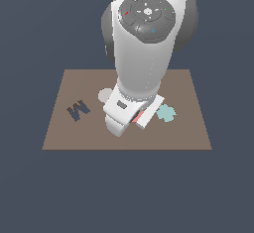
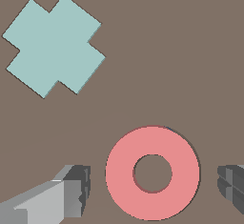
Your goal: Insert a designated object into the corresponding slot on a board.
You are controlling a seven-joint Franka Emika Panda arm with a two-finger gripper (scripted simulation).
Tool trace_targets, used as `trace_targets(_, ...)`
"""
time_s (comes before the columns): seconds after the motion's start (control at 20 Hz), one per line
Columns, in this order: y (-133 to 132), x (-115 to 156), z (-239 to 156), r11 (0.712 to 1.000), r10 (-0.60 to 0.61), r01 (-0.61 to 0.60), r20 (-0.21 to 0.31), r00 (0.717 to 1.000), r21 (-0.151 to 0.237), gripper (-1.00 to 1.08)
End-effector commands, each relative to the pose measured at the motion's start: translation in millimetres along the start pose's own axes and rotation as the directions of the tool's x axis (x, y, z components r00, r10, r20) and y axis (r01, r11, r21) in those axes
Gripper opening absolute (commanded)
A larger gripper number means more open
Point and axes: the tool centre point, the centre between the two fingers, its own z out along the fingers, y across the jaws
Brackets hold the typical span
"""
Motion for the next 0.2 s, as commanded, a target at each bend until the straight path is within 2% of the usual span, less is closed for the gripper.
trace_targets(0.0, 0.1, 0.1, 0.0, 1.000, 0.000, 0.000, 0.000, 1.000, 0.000, 1.00)
trace_targets(0.15, 0.1, 0.1, 0.0, 1.000, 0.000, 0.000, 0.000, 1.000, 0.000, 1.00)
